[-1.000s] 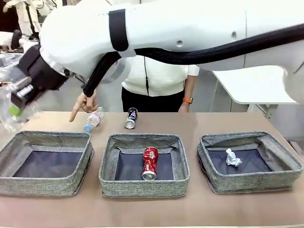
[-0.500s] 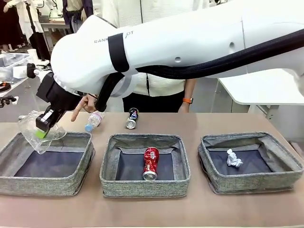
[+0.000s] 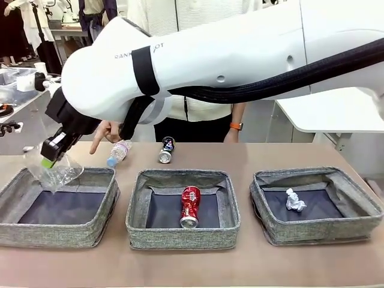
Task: Sort the waste into the appropriate baskets.
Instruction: Place the picked waste into the Fabric basket indicated by the person.
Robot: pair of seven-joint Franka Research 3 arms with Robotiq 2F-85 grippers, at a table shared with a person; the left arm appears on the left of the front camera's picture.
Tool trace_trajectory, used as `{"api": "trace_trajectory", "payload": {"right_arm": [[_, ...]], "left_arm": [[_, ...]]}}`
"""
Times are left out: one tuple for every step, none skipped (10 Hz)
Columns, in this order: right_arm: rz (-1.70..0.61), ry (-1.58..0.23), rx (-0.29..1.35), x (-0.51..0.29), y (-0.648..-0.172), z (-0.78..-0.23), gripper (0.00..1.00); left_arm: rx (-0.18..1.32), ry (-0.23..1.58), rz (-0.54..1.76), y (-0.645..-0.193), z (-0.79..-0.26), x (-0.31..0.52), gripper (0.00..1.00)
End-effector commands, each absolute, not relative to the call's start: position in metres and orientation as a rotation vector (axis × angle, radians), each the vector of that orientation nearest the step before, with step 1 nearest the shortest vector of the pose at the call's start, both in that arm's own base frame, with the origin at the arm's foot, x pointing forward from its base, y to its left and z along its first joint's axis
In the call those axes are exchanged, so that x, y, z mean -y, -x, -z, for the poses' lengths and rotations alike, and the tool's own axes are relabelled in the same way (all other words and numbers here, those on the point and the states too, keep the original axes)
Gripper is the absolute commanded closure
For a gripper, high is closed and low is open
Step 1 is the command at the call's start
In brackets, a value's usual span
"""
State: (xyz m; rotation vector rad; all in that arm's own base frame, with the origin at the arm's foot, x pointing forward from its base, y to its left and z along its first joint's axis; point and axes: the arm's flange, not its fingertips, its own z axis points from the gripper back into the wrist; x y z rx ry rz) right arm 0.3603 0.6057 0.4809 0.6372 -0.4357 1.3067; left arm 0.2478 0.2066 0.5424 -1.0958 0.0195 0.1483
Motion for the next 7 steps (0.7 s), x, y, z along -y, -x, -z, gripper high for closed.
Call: {"api": "trace_trajectory", "payload": {"right_arm": [[-1.249, -0.626, 0.479, -0.5979, -0.3525, -0.4794, 0.00], [-1.225, -0.629, 0.485, -0.5959, -0.3542, -0.4801, 0.16], [-1.201, -0.629, 0.483, -0.5940, -0.3554, -0.4806, 0.06], [-1.194, -0.634, 0.482, -0.5933, -0.3555, -0.4805, 0.00], [-1.189, -0.634, 0.481, -0.5932, -0.3553, -0.4805, 0.00], [-1.183, -0.638, 0.482, -0.5932, -0.3553, -0.4809, 0.00], [-1.153, -0.629, 0.470, -0.5919, -0.3555, -0.4837, 0.00]], "left_arm": [[-0.003, 1.098, -0.139, -0.2467, -0.5417, -0.2059, 0.00], [-0.003, 1.098, -0.139, -0.2467, -0.5417, -0.2059, 0.00], [-0.003, 1.098, -0.139, -0.2467, -0.5417, -0.2059, 0.00], [-0.003, 1.098, -0.139, -0.2467, -0.5417, -0.2059, 0.00], [-0.003, 1.098, -0.139, -0.2467, -0.5417, -0.2059, 0.00], [-0.003, 1.098, -0.139, -0.2467, -0.5417, -0.2059, 0.00], [-0.003, 1.098, -0.139, -0.2467, -0.5417, -0.2059, 0.00]]}}
